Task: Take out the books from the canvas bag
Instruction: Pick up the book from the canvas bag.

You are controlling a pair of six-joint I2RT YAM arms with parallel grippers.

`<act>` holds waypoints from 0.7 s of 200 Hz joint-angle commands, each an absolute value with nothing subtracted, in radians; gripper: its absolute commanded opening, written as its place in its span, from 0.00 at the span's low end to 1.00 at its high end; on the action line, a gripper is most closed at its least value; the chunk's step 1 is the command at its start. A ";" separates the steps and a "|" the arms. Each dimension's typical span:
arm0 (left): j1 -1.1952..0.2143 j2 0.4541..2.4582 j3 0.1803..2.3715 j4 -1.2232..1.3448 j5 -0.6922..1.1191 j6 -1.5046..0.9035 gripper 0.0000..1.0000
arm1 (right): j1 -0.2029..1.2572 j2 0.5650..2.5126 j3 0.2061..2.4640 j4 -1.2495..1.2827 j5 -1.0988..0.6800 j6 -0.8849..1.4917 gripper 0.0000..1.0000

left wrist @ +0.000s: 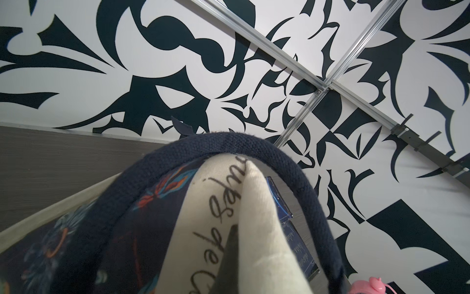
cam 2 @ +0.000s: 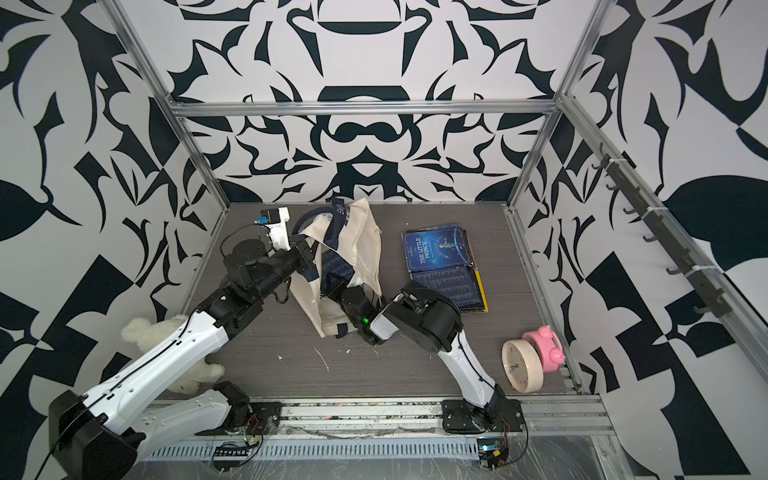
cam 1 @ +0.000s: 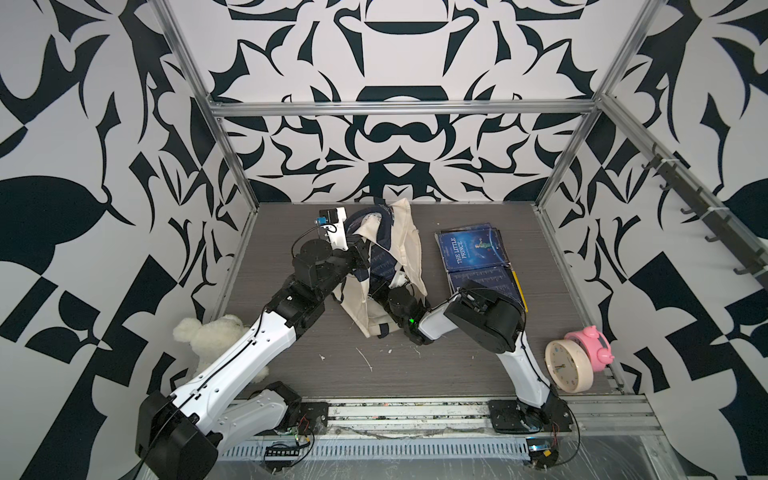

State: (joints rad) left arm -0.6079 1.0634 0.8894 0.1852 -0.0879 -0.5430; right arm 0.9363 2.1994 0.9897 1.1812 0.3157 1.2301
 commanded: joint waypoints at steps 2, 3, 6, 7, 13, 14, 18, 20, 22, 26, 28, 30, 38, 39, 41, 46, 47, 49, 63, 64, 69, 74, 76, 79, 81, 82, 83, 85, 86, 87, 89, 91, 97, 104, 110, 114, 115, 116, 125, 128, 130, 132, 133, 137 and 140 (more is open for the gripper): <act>-0.609 1.046 0.911 0.236 -0.153 -0.529 0.00 | 0.937 2.129 0.973 1.158 0.311 1.195 0.00; -0.609 1.047 0.912 0.235 -0.155 -0.529 0.00 | 0.937 2.127 0.972 1.158 0.310 1.195 0.00; -0.609 1.048 0.913 0.231 -0.159 -0.527 0.00 | 0.937 2.124 0.968 1.155 0.309 1.195 0.00; -0.609 1.049 0.914 0.230 -0.163 -0.527 0.00 | 0.937 2.124 0.966 1.154 0.308 1.196 0.00; -0.609 1.054 0.918 0.219 -0.182 -0.523 0.00 | 0.938 2.117 0.960 1.152 0.301 1.196 0.00; -0.609 1.055 0.920 0.216 -0.184 -0.522 0.00 | 0.937 2.114 0.959 1.151 0.300 1.196 0.00; -0.609 1.060 0.925 0.204 -0.200 -0.522 0.00 | 0.938 2.108 0.954 1.147 0.294 1.193 0.00; -0.609 1.062 0.928 0.198 -0.208 -0.522 0.00 | 0.939 2.105 0.952 1.145 0.292 1.190 0.00; -0.609 1.065 0.930 0.192 -0.215 -0.520 0.00 | 0.940 2.101 0.949 1.144 0.289 1.187 0.00; -0.609 1.070 0.935 0.182 -0.228 -0.519 0.00 | 0.943 2.092 0.945 1.136 0.285 1.179 0.00; -0.609 1.072 0.938 0.177 -0.234 -0.518 0.00 | 0.945 2.088 0.943 1.130 0.285 1.174 0.00; -0.609 1.075 0.940 0.173 -0.239 -0.517 0.00 | 0.948 2.083 0.940 1.125 0.284 1.169 0.00; -0.610 1.084 0.942 0.169 -0.258 -0.514 0.00 | 0.957 2.064 0.927 1.108 0.285 1.143 0.00; -0.609 1.085 0.942 0.169 -0.259 -0.513 0.00 | 0.958 2.062 0.925 1.106 0.285 1.140 0.00; -0.609 1.088 0.941 0.168 -0.264 -0.513 0.00 | 0.961 2.055 0.922 1.103 0.285 1.134 0.00; -0.609 1.091 0.942 0.163 -0.270 -0.512 0.00 | 0.967 2.042 0.913 1.090 0.289 1.118 0.00; -0.609 1.093 0.943 0.162 -0.272 -0.512 0.00 | 0.967 2.038 0.911 1.089 0.289 1.117 0.00; -0.609 1.095 0.945 0.160 -0.274 -0.512 0.00 | 0.970 2.032 0.907 1.083 0.291 1.113 0.00; -0.609 1.107 0.954 0.149 -0.282 -0.512 0.00 | 0.979 1.986 0.877 1.060 0.292 1.087 0.00; -0.609 1.108 0.954 0.147 -0.283 -0.512 0.00 | 0.979 1.983 0.875 1.058 0.291 1.085 0.00; -0.609 1.112 0.959 0.141 -0.288 -0.512 0.00 | 0.982 1.965 0.863 1.052 0.288 1.076 0.00; -0.609 1.114 0.962 0.133 -0.295 -0.512 0.00 | 0.983 1.947 0.853 1.039 0.287 1.069 0.00; -0.609 1.116 0.964 0.131 -0.297 -0.513 0.00 | 0.985 1.938 0.850 1.032 0.286 1.065 0.00; -0.609 1.118 0.966 0.129 -0.300 -0.512 0.00 | 0.985 1.926 0.845 1.021 0.286 1.060 0.00; -0.609 1.119 0.966 0.127 -0.302 -0.512 0.00 | 0.986 1.917 0.840 1.015 0.287 1.057 0.00; -0.609 1.119 0.966 0.126 -0.303 -0.512 0.00 | 0.986 1.913 0.838 1.010 0.286 1.054 0.00; -0.609 1.120 0.966 0.125 -0.304 -0.511 0.00 | 0.986 1.908 0.838 1.005 0.286 1.053 0.00; -0.609 1.122 0.968 0.124 -0.305 -0.511 0.00 | 0.987 1.900 0.834 0.998 0.286 1.048 0.00; -0.609 1.123 0.968 0.123 -0.307 -0.511 0.00 | 0.988 1.896 0.834 0.994 0.287 1.046 0.00; -0.609 1.123 0.969 0.122 -0.308 -0.510 0.00 | 0.988 1.890 0.832 0.991 0.287 1.045 0.00; -0.609 1.124 0.970 0.120 -0.310 -0.511 0.00 | 0.989 1.882 0.830 0.981 0.286 1.040 0.00; -0.609 1.126 0.972 0.118 -0.313 -0.511 0.00 | 0.988 1.872 0.827 0.972 0.287 1.037 0.00; -0.608 1.129 0.974 0.111 -0.320 -0.509 0.00 | 0.992 1.847 0.817 0.944 0.285 1.024 0.00; -0.609 1.134 0.979 0.102 -0.329 -0.507 0.00 | 0.995 1.819 0.810 0.918 0.280 1.008 0.00; -0.609 1.139 0.984 0.096 -0.338 -0.506 0.00 | 0.998 1.797 0.802 0.898 0.274 0.994 0.00; -0.609 1.139 0.987 0.090 -0.342 -0.505 0.00 | 1.000 1.781 0.796 0.885 0.270 0.987 0.00; -0.609 1.142 0.987 0.089 -0.344 -0.505 0.00 | 1.000 1.777 0.795 0.882 0.269 0.985 0.00; -0.609 1.142 0.988 0.088 -0.344 -0.504 0.00 | 1.001 1.773 0.793 0.878 0.269 0.984 0.00; -0.609 1.148 0.993 0.081 -0.358 -0.500 0.00 | 1.006 1.741 0.780 0.850 0.263 0.968 0.00; -0.609 1.148 0.994 0.079 -0.362 -0.500 0.00 | 1.007 1.730 0.774 0.841 0.262 0.965 0.00; -0.609 1.149 0.995 0.078 -0.365 -0.500 0.00 | 1.009 1.723 0.772 0.836 0.262 0.961 0.00; -0.609 1.149 0.995 0.077 -0.367 -0.500 0.00 | 1.010 1.715 0.769 0.832 0.261 0.958 0.00; -0.609 1.150 0.995 0.077 -0.369 -0.500 0.00 | 1.011 1.713 0.767 0.828 0.260 0.955 0.00; -0.609 1.153 0.996 0.076 -0.374 -0.499 0.00 | 1.013 1.700 0.761 0.815 0.259 0.951 0.00; -0.609 1.154 0.998 0.074 -0.378 -0.499 0.00 | 1.014 1.689 0.758 0.805 0.257 0.946 0.00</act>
State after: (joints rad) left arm -0.6086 1.1469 0.9497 0.0647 -0.3202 -0.5152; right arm 1.0027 1.7897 0.7830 0.8562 0.2687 1.0218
